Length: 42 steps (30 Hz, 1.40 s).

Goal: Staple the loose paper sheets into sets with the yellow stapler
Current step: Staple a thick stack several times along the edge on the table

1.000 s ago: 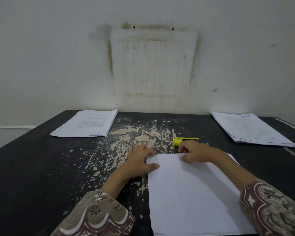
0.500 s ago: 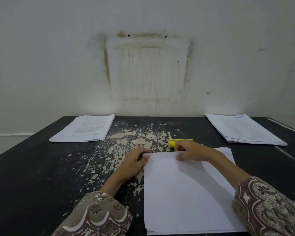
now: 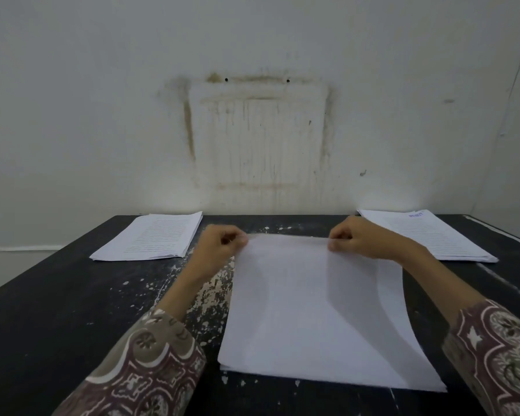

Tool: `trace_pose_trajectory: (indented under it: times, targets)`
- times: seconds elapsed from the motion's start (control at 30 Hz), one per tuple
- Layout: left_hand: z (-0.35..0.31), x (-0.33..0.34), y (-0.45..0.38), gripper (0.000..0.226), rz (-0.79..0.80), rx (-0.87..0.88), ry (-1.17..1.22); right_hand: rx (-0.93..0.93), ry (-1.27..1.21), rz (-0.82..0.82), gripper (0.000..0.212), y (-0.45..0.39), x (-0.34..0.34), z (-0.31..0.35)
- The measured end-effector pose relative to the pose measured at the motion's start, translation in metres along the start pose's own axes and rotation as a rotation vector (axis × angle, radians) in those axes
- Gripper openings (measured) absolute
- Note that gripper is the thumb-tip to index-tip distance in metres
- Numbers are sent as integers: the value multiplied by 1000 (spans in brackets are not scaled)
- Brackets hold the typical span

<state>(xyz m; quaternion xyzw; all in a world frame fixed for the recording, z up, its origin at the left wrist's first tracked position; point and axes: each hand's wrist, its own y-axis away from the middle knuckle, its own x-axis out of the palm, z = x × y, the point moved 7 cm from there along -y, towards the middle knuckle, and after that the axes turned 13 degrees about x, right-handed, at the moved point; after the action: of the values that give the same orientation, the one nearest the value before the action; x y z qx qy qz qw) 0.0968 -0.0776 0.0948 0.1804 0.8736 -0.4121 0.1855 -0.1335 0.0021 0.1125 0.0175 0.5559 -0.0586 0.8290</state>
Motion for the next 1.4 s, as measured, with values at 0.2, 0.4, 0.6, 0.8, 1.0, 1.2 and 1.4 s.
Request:
trace_pose_trajectory:
  times: [0.2, 0.4, 0.6, 0.8, 1.0, 1.2, 1.4]
  targets:
    - [-48, -56, -30, 23, -250, 132, 11, -134, 87, -500, 19, 23, -62, 45]
    - [-51, -82, -1, 13, -393, 141, 203, -403, 308, -912, 12, 61, -58, 93]
    - [13, -55, 65, 19, -402, -434, 634, -481, 456, -675, 15, 63, 20, 105]
    - [42, -31, 105, 17, -69, -768, 482, -363, 428, -299, 22, 68, 71, 100]
    - [54, -30, 111, 25, -84, -769, 365, -246, 142, 122, 30, 61, 89, 77]
    - [55, -28, 118, 31, -51, -741, 306, -164, -49, 116, 40, 19, 76, 43]
    - [55, -33, 119, 24, -67, -718, 318, -2, 6, -88, 24, -31, 65, -10]
